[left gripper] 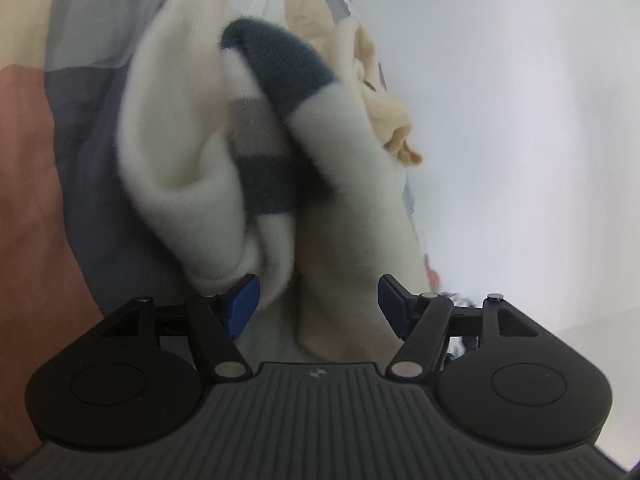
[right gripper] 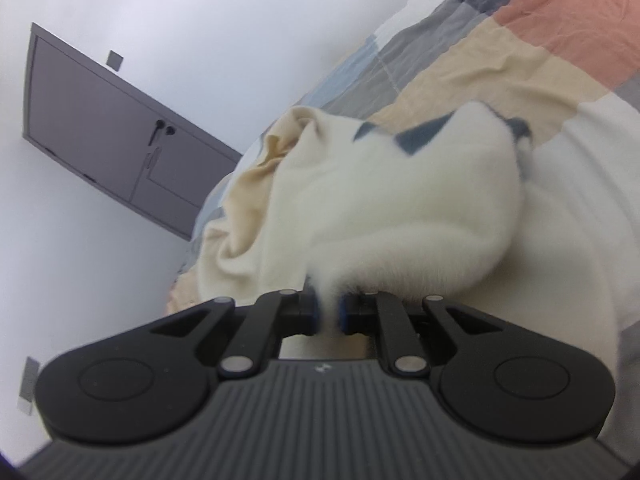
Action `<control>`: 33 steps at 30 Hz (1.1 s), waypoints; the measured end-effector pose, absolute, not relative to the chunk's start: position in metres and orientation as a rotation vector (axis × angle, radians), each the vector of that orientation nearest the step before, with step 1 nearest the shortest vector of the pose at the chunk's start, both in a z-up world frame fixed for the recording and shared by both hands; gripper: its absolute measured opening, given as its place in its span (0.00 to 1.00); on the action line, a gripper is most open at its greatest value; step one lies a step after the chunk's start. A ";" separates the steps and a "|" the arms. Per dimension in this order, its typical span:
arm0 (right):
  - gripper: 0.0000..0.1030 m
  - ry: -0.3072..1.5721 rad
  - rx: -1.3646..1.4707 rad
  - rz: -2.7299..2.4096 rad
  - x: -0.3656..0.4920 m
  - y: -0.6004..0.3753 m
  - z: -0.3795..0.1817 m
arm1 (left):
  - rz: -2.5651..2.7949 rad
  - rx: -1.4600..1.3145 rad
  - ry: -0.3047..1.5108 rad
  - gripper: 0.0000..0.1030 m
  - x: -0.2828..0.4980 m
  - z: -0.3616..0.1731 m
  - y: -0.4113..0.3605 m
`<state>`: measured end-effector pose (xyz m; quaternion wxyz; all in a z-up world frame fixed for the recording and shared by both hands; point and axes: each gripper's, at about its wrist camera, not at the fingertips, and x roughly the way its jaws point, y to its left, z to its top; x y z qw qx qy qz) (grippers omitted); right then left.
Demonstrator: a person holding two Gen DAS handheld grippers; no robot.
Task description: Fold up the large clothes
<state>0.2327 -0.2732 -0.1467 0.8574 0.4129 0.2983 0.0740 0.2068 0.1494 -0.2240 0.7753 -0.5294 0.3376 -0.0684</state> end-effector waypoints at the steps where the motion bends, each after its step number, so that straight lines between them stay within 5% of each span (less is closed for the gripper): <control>1: 0.12 0.639 0.873 0.152 0.234 -0.274 -0.150 | -0.146 -1.129 0.734 0.69 0.210 -0.224 0.147; 9: 0.12 0.698 0.911 0.174 0.235 -0.272 -0.165 | -0.093 -0.991 0.769 0.61 0.236 -0.225 0.131; 11: 0.12 0.698 0.919 0.183 0.234 -0.272 -0.165 | -0.054 -0.951 0.777 0.31 0.239 -0.223 0.128; 13: 0.12 0.705 0.923 0.200 0.232 -0.270 -0.166 | -0.023 -0.937 0.779 0.19 0.237 -0.223 0.129; 25: 0.16 0.727 0.585 0.223 0.216 -0.224 -0.142 | -0.051 -0.831 0.645 0.17 0.220 -0.184 0.136; 28: 0.32 0.739 0.500 0.204 0.211 -0.214 -0.137 | -0.066 -0.834 0.676 0.19 0.213 -0.186 0.134; 30: 0.66 0.746 0.490 0.221 0.207 -0.211 -0.137 | -0.074 -0.839 0.681 0.24 0.214 -0.185 0.135; 33: 0.76 0.743 0.471 0.235 0.200 -0.205 -0.135 | -0.077 -0.836 0.688 0.28 0.218 -0.187 0.135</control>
